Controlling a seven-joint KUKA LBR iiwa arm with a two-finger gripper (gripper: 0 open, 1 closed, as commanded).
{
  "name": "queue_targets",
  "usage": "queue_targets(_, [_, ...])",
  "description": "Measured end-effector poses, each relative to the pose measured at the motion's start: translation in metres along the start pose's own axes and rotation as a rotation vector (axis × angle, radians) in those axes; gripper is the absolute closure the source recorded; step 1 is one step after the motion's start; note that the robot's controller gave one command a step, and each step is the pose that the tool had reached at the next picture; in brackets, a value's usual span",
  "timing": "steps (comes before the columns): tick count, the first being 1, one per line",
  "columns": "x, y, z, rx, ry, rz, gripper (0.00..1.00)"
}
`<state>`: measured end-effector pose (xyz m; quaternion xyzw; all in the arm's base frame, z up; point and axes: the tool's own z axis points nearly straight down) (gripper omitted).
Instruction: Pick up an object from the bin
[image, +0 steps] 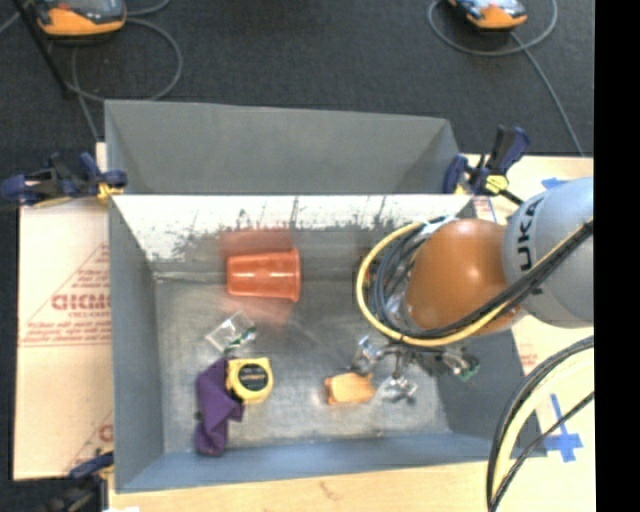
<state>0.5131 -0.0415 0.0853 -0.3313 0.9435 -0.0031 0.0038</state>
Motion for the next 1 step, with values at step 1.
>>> queue_targets(1, [-0.0170,0.0079,-0.1920,-0.009,0.005,-0.020,1.00])
